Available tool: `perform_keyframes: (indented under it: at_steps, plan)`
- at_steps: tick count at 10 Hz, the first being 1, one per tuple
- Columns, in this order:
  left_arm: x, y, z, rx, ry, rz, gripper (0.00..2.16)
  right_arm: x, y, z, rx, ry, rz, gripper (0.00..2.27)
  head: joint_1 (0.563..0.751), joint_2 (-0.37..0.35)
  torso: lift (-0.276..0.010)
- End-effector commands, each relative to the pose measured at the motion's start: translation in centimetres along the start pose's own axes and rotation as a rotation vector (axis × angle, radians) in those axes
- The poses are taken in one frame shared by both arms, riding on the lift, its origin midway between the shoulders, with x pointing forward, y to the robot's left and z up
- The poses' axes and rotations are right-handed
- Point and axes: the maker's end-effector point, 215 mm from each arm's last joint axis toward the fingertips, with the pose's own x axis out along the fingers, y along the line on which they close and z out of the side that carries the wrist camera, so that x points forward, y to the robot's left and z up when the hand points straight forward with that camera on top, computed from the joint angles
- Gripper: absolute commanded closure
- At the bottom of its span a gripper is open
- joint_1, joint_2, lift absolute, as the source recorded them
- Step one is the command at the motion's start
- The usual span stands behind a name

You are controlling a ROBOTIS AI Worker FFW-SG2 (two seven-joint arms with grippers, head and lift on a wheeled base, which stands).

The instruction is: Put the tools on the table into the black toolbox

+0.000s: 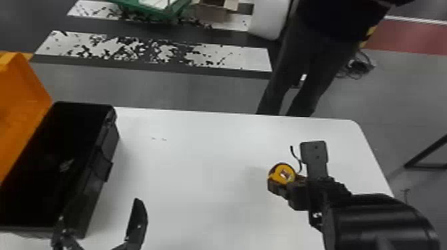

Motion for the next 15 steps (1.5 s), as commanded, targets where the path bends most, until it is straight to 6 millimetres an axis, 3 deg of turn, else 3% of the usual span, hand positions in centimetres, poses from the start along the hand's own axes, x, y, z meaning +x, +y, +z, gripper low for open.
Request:
perform_keyframes:
  at_steps: [1, 3, 7, 9, 14, 15]
  plan:
    - [0.5, -0.1, 0.8, 0.001, -0.018, -0.009, 0.03, -1.0, 0.8, 2.5, -0.067, -0.116, 0.010, 2.26, 0.695, -0.087, -0.039]
    - [1.5, -1.0, 1.1, 0.003, -0.011, -0.052, 0.03, -1.9, 1.3, 3.0, -0.093, -0.145, 0.027, 2.26, 0.695, -0.072, -0.039]
    - [3.9, -3.7, 0.5, -0.004, 0.040, -0.273, 0.02, -5.1, 5.8, 7.3, -0.249, -0.360, 0.120, 2.26, 0.695, -0.072, -0.039]
    - [4.9, -5.0, 0.2, -0.008, 0.076, -0.372, 0.02, -6.6, 7.9, 8.5, -0.298, -0.414, 0.144, 2.26, 0.695, -0.061, -0.039]
    - [6.5, -5.3, -5.7, -0.220, 0.446, -0.494, 0.02, -7.4, 12.0, 7.5, -0.500, -0.435, 0.192, 2.26, 0.695, -0.018, -0.039]
    - [7.0, -5.3, -5.6, -0.248, 0.488, -0.505, 0.02, -7.6, 13.0, 7.3, -0.549, -0.439, 0.203, 2.26, 0.695, -0.007, -0.039]
